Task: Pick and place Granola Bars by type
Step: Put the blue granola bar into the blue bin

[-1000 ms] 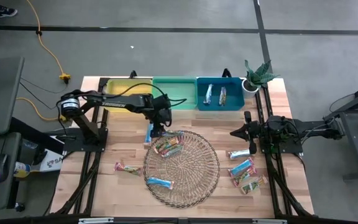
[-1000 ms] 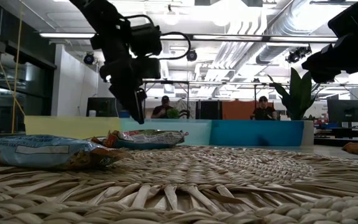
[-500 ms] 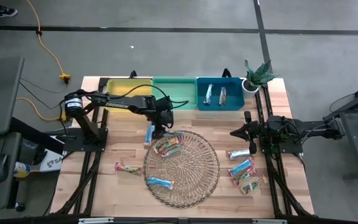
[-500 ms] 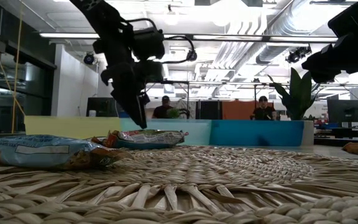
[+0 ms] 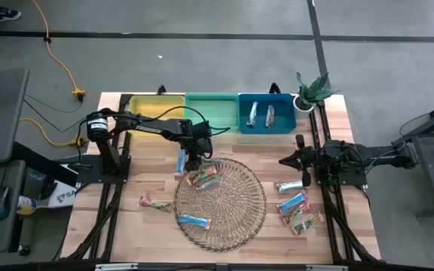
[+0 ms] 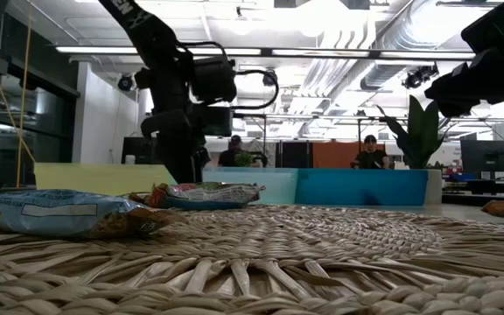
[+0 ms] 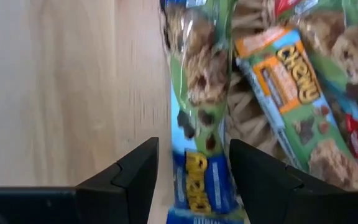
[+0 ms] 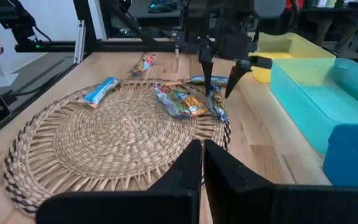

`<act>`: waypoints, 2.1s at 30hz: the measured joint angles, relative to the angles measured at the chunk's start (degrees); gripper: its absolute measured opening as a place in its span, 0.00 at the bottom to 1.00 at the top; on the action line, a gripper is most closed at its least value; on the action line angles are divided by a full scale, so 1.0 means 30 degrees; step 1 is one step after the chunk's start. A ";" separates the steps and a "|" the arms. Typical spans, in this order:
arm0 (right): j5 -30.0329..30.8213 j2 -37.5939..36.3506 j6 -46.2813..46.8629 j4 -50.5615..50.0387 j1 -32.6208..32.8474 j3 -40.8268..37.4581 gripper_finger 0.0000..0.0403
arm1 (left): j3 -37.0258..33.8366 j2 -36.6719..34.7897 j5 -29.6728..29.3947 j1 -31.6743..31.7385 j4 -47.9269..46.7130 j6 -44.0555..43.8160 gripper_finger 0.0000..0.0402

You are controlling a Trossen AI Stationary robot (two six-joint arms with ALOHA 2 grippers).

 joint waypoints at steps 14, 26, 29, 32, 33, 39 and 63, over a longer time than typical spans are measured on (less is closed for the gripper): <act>0.0001 -0.0004 -0.0004 0.0030 0.0005 0.0000 0.00 | 0.0052 0.0758 0.1182 0.0029 0.0035 -0.0587 0.48; 0.0001 0.0001 -0.0001 0.0030 0.0004 0.0000 0.00 | 0.0038 0.0794 0.1290 0.0022 0.0092 -0.0631 0.48; 0.0001 0.0001 -0.0001 0.0030 0.0002 0.0000 0.00 | 0.0031 0.0806 0.1271 0.0022 0.0103 -0.0624 0.45; 0.0001 0.0001 -0.0007 0.0030 0.0007 0.0000 0.00 | 0.0031 0.0819 0.1168 0.0022 0.0138 -0.0616 0.38; 0.0001 0.0001 0.0000 0.0030 0.0007 0.0000 0.00 | 0.0031 0.0823 0.1159 0.0022 0.0152 -0.0616 0.35; 0.0001 0.0001 -0.0004 0.0030 0.0003 0.0000 0.00 | 0.0016 0.0831 0.1308 0.0022 0.0165 -0.0624 0.21; 0.0001 0.0001 0.0001 0.0022 0.0000 -0.0029 0.00 | 0.6706 0.0838 0.0874 -0.0007 -0.3484 -0.0858 0.17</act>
